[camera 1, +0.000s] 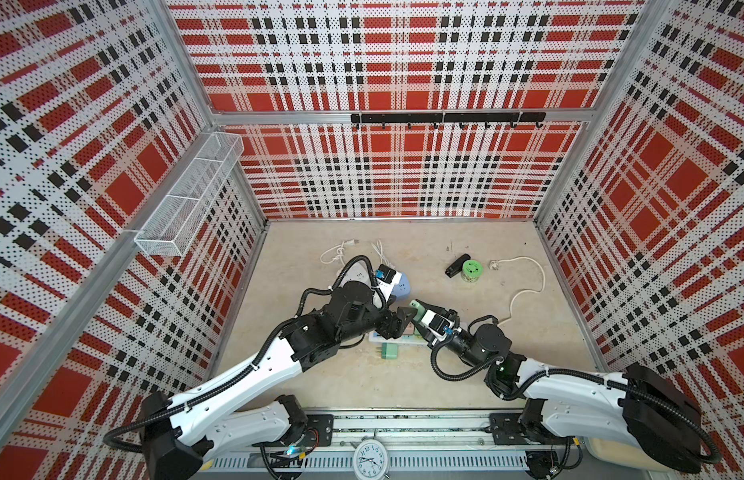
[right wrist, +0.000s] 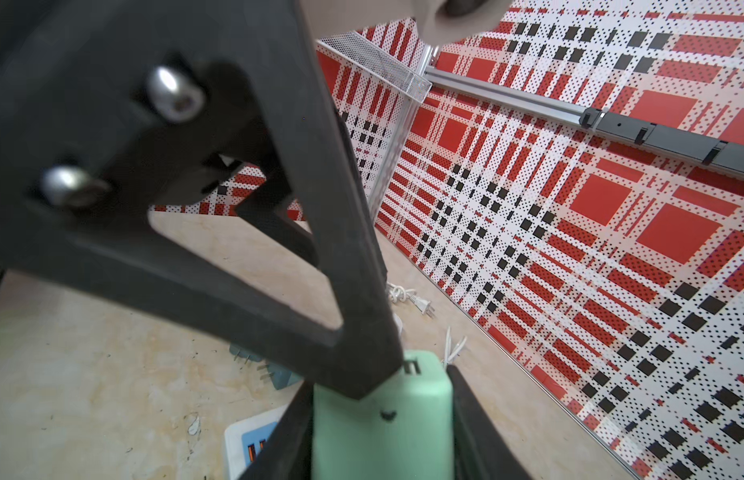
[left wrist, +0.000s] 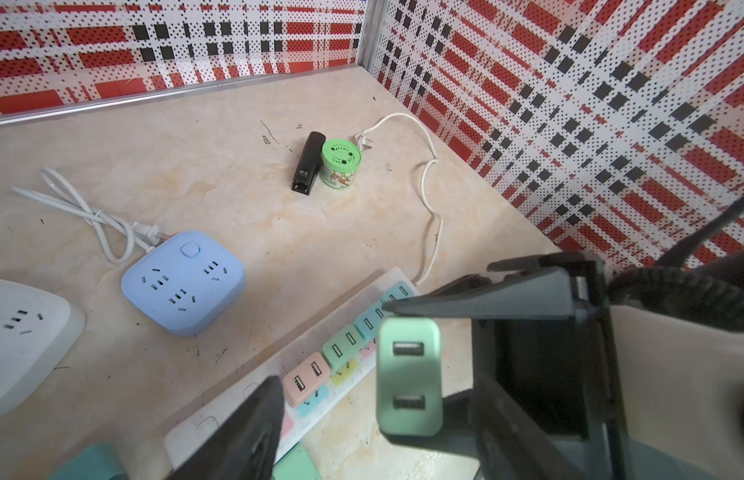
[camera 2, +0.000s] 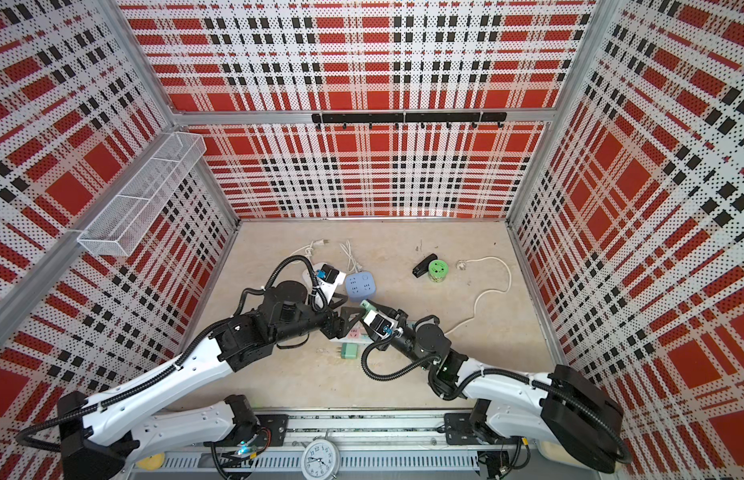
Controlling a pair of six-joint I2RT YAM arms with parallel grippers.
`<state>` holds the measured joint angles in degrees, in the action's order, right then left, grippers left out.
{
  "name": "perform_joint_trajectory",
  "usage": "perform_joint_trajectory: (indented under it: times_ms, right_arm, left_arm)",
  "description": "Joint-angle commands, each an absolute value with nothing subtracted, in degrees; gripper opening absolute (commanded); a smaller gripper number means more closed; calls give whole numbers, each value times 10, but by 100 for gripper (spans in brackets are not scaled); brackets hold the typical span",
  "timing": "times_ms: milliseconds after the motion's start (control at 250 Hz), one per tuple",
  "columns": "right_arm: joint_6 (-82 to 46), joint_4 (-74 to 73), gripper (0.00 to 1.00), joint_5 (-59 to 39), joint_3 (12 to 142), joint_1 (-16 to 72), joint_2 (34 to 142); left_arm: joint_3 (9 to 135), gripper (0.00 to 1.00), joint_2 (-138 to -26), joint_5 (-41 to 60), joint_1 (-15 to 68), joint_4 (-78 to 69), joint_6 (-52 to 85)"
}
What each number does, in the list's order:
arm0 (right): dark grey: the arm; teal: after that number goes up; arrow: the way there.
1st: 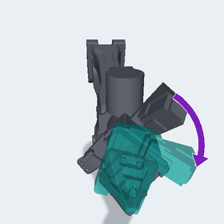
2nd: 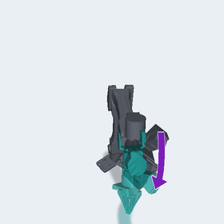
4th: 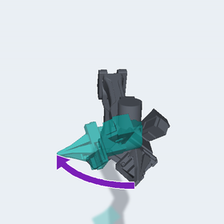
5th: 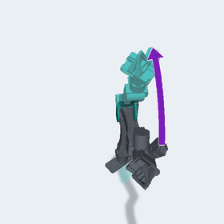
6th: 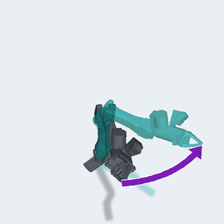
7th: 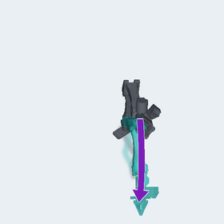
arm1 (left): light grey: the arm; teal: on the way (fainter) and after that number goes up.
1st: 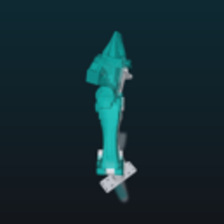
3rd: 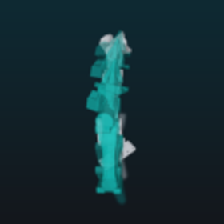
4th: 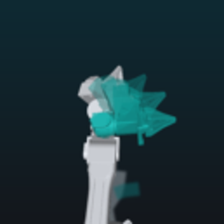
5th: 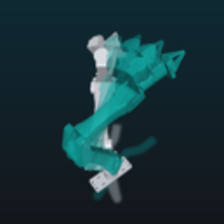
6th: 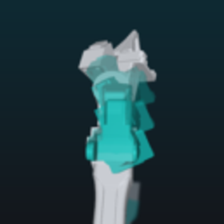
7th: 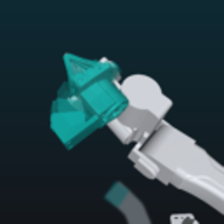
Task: Insert the plug
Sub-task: 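Close the left gripper on the green adapter held up by the right gripper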
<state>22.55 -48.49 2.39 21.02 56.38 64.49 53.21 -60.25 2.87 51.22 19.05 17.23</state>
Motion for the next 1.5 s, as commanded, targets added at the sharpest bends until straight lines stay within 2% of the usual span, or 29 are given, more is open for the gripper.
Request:
perform_joint_trajectory:
  times_ms: [0, 152, 300, 612, 656, 700, 792, 868, 960, 980, 992, 1193, 1429, 1497]
  right_arm:
    - [223, -513, 0, 13, 209, 572, 630]
    - [223, -518, 0, 16, 209, 575, 634]
    - [223, -527, 0, 20, 208, 577, 641]
    - [219, -533, 0, 26, 208, 580, 642]
    - [217, -532, 6, 27, 208, 579, 642]
    - [215, -533, 17, 28, 208, 580, 641]
    - [209, -533, 56, 37, 206, 580, 636]
    - [204, -531, 69, 48, 205, 580, 628]
    - [197, -522, 84, 71, 204, 580, 616]
    - [195, -521, 97, 74, 204, 581, 612]
    - [194, -518, 100, 77, 204, 580, 610]
    - [185, -510, 100, 102, 185, 580, 562]
    - [180, -547, 100, 252, 141, 563, 517]
    - [157, -536, 100, 276, 136, 536, 513]
  left_arm:
    - [554, 71, -612, 39, 519, 194, 168]
    - [561, 69, -630, 45, 525, 195, 166]
    - [569, 59, -644, 53, 529, 198, 164]
    - [574, 22, -655, 71, 529, 200, 164]
    - [575, 16, -656, 73, 529, 198, 164]
    - [575, 12, -657, 71, 530, 197, 165]
    - [574, 5, -653, 60, 528, 193, 150]
    - [574, 0, -647, 47, 525, 191, 145]
    - [571, 0, -635, 43, 512, 185, 141]
    - [572, 0, -633, 43, 508, 184, 140]
    - [571, 0, -631, 43, 505, 183, 140]
    - [571, 0, -615, 57, 444, 182, 131]
    - [564, 0, -615, -10, 411, 194, 55]
    - [545, 0, -614, 42, 409, 177, -16]
